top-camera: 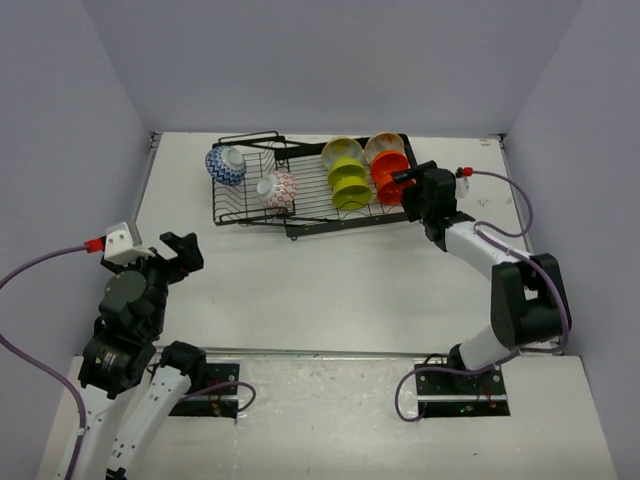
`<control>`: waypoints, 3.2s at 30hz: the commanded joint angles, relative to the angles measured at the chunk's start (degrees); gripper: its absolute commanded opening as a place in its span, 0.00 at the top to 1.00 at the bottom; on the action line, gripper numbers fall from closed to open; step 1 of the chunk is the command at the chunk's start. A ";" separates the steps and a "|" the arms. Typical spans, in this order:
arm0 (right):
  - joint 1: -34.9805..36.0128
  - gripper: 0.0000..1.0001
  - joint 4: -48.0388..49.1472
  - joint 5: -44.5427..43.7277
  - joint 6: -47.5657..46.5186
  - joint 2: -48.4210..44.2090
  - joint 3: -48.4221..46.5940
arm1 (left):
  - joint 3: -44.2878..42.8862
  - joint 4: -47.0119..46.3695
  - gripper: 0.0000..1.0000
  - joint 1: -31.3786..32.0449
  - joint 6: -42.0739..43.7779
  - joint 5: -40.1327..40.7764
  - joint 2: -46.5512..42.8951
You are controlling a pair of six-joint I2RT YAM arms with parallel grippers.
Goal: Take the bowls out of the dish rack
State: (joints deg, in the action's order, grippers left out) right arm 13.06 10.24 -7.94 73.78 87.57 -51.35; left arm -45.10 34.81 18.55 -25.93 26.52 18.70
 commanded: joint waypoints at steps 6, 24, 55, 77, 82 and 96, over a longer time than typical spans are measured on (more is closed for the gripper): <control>-2.60 0.23 8.21 1.17 0.67 9.10 -6.65 | 0.45 -2.55 0.00 0.26 1.32 -1.30 -0.51; -2.69 0.52 22.80 5.40 13.05 17.46 -1.65 | 0.72 -2.90 0.00 0.35 1.59 -2.35 -1.21; -2.78 0.92 31.67 1.09 14.38 18.69 2.66 | 0.89 -3.17 0.00 0.35 1.85 -2.97 -1.39; -2.69 1.00 64.46 4.96 11.91 22.73 8.99 | 1.07 -3.61 0.00 0.35 2.11 -3.76 -1.65; -2.69 1.00 66.21 5.66 13.67 21.68 9.69 | 1.07 -3.69 0.00 0.35 2.11 -3.85 -1.47; -2.86 1.00 74.49 10.93 13.76 20.71 7.41 | 1.07 -3.61 0.00 0.35 2.20 -3.85 -2.35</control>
State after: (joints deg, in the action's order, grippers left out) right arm 9.67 67.66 -1.23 86.52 110.56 -40.88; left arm -44.23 33.50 18.57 -24.82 22.92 17.06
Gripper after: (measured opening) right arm 0.083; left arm 0.997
